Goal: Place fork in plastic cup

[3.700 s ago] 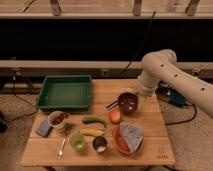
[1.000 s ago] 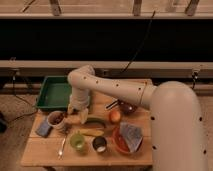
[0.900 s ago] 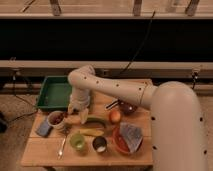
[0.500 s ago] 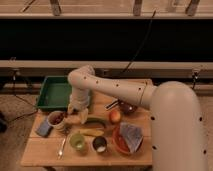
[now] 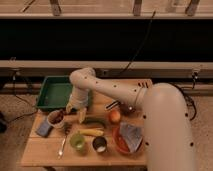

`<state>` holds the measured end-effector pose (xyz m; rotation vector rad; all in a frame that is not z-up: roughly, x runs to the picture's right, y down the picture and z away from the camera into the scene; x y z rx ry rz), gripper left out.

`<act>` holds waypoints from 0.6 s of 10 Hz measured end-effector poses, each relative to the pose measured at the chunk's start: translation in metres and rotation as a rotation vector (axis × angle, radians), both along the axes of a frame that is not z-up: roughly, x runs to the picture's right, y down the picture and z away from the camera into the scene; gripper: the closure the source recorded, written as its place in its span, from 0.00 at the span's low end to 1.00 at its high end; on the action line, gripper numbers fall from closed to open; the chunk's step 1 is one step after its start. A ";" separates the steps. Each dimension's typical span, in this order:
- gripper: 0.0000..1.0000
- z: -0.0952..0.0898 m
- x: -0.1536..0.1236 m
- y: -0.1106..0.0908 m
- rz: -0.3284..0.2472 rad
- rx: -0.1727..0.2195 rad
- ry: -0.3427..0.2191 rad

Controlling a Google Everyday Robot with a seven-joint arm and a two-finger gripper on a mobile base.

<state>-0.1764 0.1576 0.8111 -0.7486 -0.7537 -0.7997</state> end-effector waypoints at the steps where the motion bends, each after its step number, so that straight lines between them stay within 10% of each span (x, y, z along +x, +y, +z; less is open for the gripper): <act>1: 0.35 0.005 -0.006 0.000 -0.003 -0.003 -0.012; 6: 0.35 0.018 -0.016 0.013 -0.013 -0.028 -0.044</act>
